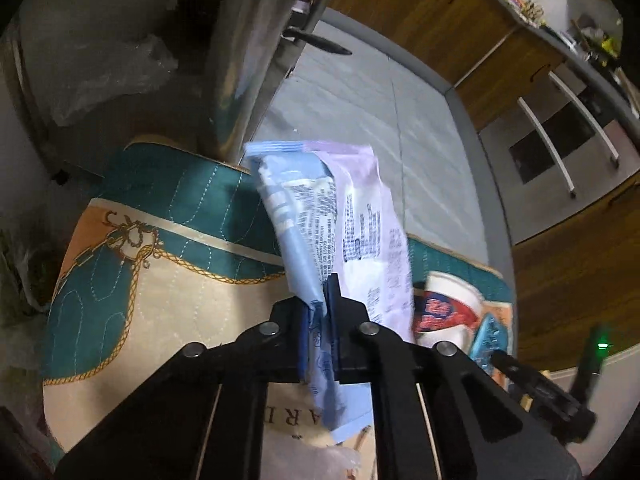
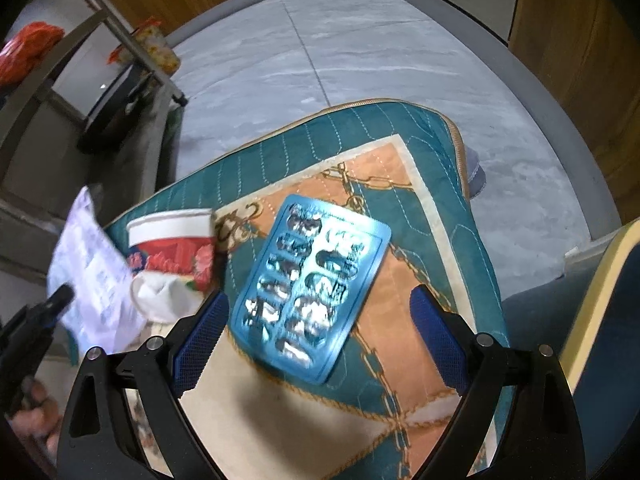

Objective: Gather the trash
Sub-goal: 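Grasp the white-blue plastic bag with the left tool while the right grasps the blue blister pack, then lift the plastic bag and blister pack and carry them over the bin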

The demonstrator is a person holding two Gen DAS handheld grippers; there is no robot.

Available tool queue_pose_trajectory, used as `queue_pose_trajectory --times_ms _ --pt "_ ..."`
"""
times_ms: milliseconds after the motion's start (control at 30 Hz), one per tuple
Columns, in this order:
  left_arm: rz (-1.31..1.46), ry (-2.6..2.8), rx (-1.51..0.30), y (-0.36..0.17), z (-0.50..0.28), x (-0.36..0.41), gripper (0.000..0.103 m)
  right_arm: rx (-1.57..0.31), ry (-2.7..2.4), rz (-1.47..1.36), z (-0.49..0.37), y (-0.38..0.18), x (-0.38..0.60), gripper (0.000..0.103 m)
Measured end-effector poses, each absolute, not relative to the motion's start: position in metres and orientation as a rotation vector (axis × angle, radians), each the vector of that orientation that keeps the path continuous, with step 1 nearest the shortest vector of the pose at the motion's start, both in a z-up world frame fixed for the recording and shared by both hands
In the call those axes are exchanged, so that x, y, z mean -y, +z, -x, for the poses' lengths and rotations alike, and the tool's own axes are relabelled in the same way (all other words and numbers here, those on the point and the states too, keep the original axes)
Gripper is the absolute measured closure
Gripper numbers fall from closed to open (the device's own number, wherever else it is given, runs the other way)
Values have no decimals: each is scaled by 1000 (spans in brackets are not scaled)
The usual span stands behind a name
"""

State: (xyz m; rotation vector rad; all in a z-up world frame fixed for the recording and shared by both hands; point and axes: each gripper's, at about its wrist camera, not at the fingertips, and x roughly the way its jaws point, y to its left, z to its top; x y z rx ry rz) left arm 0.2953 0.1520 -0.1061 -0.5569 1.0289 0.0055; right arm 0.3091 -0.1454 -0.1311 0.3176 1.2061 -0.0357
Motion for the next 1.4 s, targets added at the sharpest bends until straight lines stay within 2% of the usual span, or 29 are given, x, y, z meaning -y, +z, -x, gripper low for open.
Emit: queue_pose_trajectory --times_ms 233,500,700,833,867,1400 --pt "567 -13 -988 -88 -293 -155 98 -1169 -145 -204 -318 -142 130 4" --pt "588 -60 -929 -65 -281 -150 98 -1148 -101 -49 -314 -148 115 4" --pt "590 -89 -890 -45 -269 -143 98 -1160 -2 27 -303 -145 114 11" --pt "585 -96 -873 -37 -262 -142 98 -1154 52 51 -288 -139 119 35" --pt "587 -98 -872 -35 -260 -141 98 -1159 57 44 -286 -138 122 36" --pt "520 -139 -846 -12 -195 -127 98 -1156 134 14 -222 -113 141 36"
